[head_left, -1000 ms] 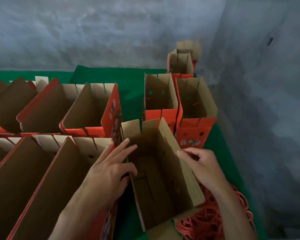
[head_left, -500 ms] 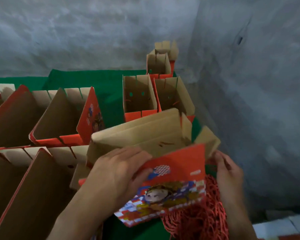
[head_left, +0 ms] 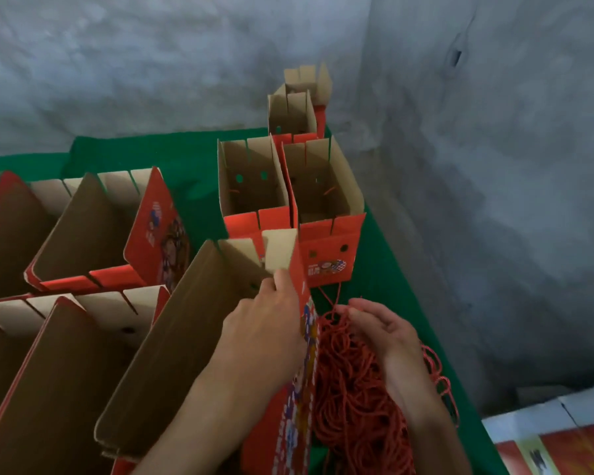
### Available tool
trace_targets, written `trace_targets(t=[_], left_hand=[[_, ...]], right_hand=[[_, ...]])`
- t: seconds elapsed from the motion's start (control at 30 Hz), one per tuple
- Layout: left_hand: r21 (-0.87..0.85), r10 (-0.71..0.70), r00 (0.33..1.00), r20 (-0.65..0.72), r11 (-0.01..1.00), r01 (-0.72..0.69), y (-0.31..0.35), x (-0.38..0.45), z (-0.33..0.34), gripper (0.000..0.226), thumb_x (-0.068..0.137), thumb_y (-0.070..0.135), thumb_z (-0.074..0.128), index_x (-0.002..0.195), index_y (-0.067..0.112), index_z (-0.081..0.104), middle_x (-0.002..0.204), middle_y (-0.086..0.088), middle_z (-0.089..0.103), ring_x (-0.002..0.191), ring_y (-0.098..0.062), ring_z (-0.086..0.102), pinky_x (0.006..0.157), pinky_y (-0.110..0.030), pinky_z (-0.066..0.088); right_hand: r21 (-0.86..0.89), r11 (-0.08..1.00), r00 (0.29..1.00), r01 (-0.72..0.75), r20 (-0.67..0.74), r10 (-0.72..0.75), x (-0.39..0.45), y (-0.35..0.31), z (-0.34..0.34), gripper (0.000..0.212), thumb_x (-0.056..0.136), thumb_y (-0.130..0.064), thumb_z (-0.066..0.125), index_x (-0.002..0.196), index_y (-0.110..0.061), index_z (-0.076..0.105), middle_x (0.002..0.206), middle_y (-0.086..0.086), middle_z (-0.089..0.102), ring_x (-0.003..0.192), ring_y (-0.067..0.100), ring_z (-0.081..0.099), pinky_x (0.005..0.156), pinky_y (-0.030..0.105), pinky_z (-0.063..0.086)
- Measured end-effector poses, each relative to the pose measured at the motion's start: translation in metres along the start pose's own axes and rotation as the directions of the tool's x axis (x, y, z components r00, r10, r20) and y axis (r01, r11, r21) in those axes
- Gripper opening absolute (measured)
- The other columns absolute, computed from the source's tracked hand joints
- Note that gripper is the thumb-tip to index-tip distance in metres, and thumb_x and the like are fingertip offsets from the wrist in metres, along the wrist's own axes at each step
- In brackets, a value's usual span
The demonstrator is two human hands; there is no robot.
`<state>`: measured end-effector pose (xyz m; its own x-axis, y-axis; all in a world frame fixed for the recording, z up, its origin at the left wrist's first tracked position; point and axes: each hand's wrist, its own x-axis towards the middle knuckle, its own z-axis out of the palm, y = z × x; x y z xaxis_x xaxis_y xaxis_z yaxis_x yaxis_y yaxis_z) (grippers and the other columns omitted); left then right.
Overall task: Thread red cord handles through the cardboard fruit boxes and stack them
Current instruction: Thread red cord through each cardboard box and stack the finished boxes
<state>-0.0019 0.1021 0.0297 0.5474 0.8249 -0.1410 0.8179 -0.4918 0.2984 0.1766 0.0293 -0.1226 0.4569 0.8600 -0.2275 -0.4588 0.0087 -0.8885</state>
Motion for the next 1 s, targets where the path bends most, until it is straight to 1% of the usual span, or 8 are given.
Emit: trace_targets(t=[0.13,0.23,0.43,0.5,0.6,0.73,0.87,1.0], left_hand=[[0.082,-0.113,0.993,0.043,0.991,0.109,0.008,0.001,0.021,0.044,0.099,0.015,0.051,0.137,0.009,0.028,0.112,-0.006,0.059,0.099,-0.028,0.068,0.065,-0.029,0.049],[0.115,-0.15,0.988,0.028,0.983,0.146,0.009,-0.001,0.029,0.054,0.1,0.017,0.052,0.144,0.006,0.023,0.105,-0.005,0.066,0.094,-0.025,0.071,0.058,-0.028,0.045],[0.129,-0.211,0.977,0.012,0.969,0.208,-0.004,-0.008,0.032,0.055,0.099,0.016,0.055,0.143,0.007,0.023,0.109,-0.005,0.067,0.098,-0.027,0.071,0.061,-0.03,0.05],[0.064,-0.222,0.974,0.046,0.974,0.219,-0.006,-0.009,0.035,0.049,0.098,0.015,0.056,0.137,0.011,0.026,0.105,-0.004,0.065,0.095,-0.027,0.071,0.066,-0.033,0.057],[-0.076,-0.191,0.979,0.071,0.978,0.196,-0.009,-0.011,0.043,0.025,0.097,0.018,0.051,0.112,0.017,0.032,0.085,0.001,0.062,0.074,-0.022,0.069,0.066,-0.04,0.061],[-0.308,-0.247,0.953,0.174,0.906,0.291,-0.024,-0.008,0.049,0.016,0.1,0.029,0.048,0.107,0.026,0.034,0.093,0.004,0.062,0.08,-0.019,0.067,0.075,-0.044,0.061],[-0.579,-0.263,0.889,0.375,0.682,0.446,-0.036,-0.004,0.046,0.011,0.103,0.031,0.049,0.113,0.029,0.049,0.109,0.001,0.065,0.098,-0.019,0.066,0.093,-0.045,0.056],[-0.642,-0.262,0.81,0.525,0.503,0.579,-0.04,-0.009,0.043,0.022,0.104,0.037,0.043,0.118,0.024,0.054,0.115,-0.005,0.068,0.104,-0.025,0.067,0.097,-0.046,0.052]], right_hand=[[0.035,0.999,0.996,-0.014,-0.091,0.017,0.008,0.011,0.009,0.029,0.074,-0.032,0.089,0.096,-0.014,0.081,0.102,0.019,0.078,0.086,0.022,0.077,0.074,0.024,0.06],[0.07,0.996,0.989,-0.058,-0.133,0.067,0.013,0.024,0.002,0.016,0.082,-0.025,0.085,0.09,-0.011,0.079,0.095,0.02,0.077,0.08,0.024,0.076,0.07,0.027,0.061],[-0.183,0.969,0.958,-0.167,-0.264,0.116,0.013,0.057,-0.02,0.006,0.094,0.0,0.068,0.097,0.0,0.062,0.094,0.023,0.073,0.081,0.03,0.078,0.071,0.033,0.064],[-0.513,0.848,0.96,-0.135,-0.279,-0.016,0.013,0.067,-0.03,0.012,0.097,-0.001,0.064,0.104,-0.009,0.069,0.098,0.01,0.073,0.079,0.02,0.075,0.076,0.027,0.063],[-0.86,0.5,0.976,-0.097,-0.18,-0.119,0.014,0.074,-0.04,0.018,0.096,-0.011,0.067,0.112,-0.015,0.074,0.105,-0.002,0.071,0.087,0.005,0.066,0.078,0.011,0.052],[-0.979,0.181,0.992,-0.094,-0.108,-0.068,0.015,0.088,-0.041,0.02,0.092,-0.034,0.075,0.108,-0.023,0.071,0.109,-0.005,0.062,0.101,0.014,0.062,0.085,0.033,0.054],[-0.994,0.049,0.992,-0.102,-0.106,-0.074,0.016,0.092,-0.038,0.011,0.097,-0.031,0.066,0.102,-0.026,0.074,0.107,-0.008,0.066,0.098,0.011,0.064,0.078,0.034,0.059],[-0.995,0.015,0.991,-0.1,-0.101,-0.093,0.015,0.094,-0.035,0.015,0.097,-0.036,0.066,0.103,-0.026,0.074,0.11,-0.007,0.065,0.098,0.011,0.065,0.077,0.032,0.058]])
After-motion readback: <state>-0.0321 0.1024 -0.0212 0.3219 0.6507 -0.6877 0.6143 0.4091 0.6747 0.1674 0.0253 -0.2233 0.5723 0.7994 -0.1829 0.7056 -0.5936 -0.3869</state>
